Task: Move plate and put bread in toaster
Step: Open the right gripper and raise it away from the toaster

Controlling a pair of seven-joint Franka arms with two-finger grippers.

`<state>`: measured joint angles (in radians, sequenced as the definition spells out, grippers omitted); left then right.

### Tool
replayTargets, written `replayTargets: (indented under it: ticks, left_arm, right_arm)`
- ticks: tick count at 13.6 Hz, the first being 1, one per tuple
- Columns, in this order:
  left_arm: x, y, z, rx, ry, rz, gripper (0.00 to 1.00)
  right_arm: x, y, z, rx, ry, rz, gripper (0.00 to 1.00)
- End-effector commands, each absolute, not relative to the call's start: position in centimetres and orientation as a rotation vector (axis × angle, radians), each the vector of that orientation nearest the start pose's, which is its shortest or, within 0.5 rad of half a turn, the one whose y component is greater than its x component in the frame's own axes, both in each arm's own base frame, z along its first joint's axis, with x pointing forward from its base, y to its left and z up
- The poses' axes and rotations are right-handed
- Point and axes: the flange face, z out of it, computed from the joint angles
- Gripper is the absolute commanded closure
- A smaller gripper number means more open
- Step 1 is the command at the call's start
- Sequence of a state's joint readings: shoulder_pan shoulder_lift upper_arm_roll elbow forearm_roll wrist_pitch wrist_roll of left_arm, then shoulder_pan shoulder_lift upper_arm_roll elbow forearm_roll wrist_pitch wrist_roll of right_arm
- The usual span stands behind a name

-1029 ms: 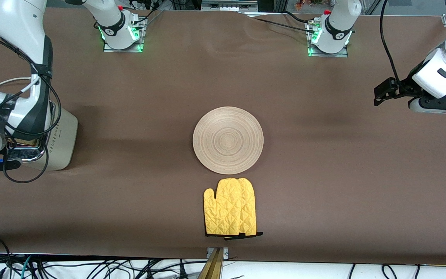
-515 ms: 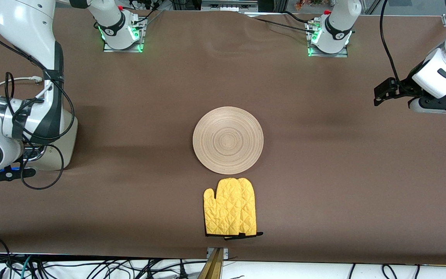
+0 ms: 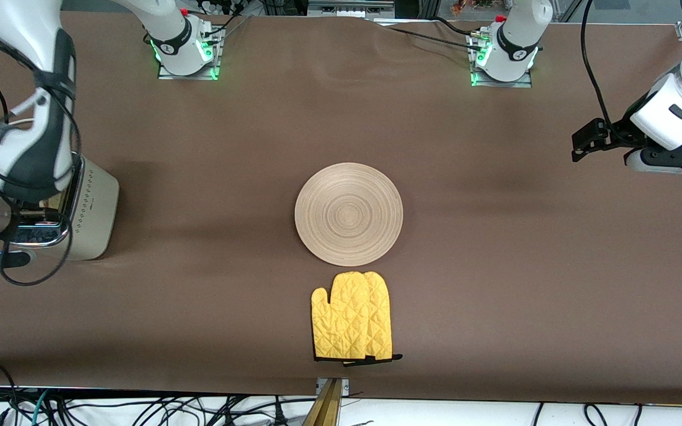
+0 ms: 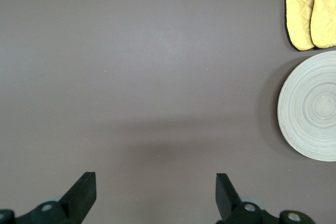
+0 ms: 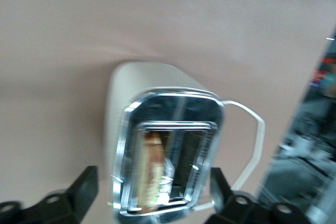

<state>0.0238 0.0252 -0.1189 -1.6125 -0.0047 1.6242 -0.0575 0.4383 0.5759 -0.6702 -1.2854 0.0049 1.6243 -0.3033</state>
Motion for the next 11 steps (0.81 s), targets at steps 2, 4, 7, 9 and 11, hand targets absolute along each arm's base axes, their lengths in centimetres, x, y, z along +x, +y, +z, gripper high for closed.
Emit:
replayTargets:
  ticks: [2,4,7,9,11]
  left_arm:
    - [56.7,-5.4,60.1,-3.151,0.050,0.011,0.00]
    - [56.7,-5.4,60.1,-3.151,0.050,0.011,0.00]
    - [56.7,-5.4,60.1,-3.151,0.050,0.013,0.00]
    - [56.8,-5.4,60.0,-3.152,0.050,0.013,0.00]
    - [56.8,-5.4,60.0,-3.152,0.050,0.013,0.00]
  right_arm:
    - [66.9,-2.6,48.7,-3.229,-0.237,0.281,0.00]
    - [66.5,1.5,49.7,-3.192,-0.321,0.261,0.00]
    - [66.2,5.0,50.1,-3.181,-0.385,0.247,0.00]
    - [66.0,5.9,50.7,-3.169,-0.412,0.228,0.00]
    - [65.6,6.0,52.8,-3.132,-0.444,0.139,0.00]
